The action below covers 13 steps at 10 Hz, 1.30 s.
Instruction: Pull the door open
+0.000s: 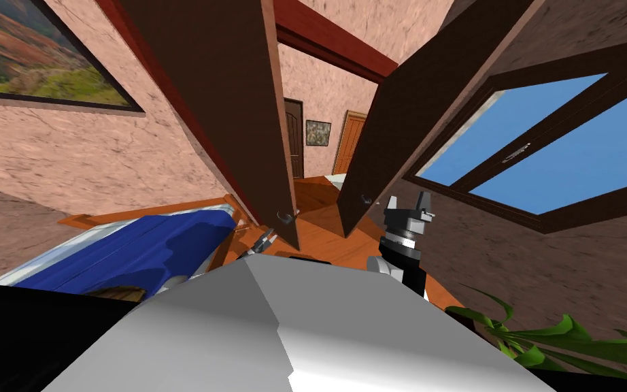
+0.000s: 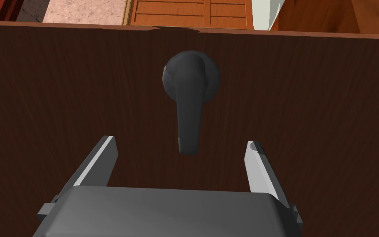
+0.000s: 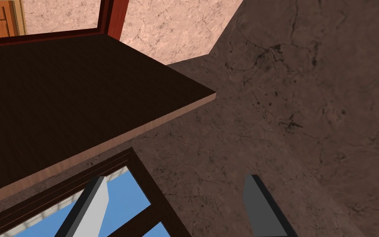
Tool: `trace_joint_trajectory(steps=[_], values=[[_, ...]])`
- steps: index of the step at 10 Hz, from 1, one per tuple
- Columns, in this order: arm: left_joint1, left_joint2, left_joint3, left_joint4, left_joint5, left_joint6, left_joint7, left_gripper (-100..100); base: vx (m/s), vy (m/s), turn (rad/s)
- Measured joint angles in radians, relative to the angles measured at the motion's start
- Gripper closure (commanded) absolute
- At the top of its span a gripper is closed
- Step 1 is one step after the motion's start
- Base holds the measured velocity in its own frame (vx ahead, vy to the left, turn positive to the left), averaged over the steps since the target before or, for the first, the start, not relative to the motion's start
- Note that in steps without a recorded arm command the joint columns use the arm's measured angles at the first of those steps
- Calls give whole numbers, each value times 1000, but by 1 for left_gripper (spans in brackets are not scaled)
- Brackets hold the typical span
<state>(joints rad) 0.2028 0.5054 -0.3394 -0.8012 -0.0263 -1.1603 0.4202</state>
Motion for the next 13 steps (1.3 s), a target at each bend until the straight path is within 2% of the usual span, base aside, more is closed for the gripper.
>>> trace_joint_trajectory(steps=[2, 3, 8, 10, 13], values=[[-3, 0, 5, -16, -17, 18, 4, -100, -57, 138, 60], [-3, 0, 5, -16, -18, 19, 4, -100, 25, -41, -81], [-35, -9, 14, 21, -17, 18, 7, -100, 83, -157, -65], [-72, -17, 24, 61, -15, 22, 12, -100, 52, -114, -88], [-129, -35, 39, 123, -13, 27, 16, -100, -10, -2, -77]])
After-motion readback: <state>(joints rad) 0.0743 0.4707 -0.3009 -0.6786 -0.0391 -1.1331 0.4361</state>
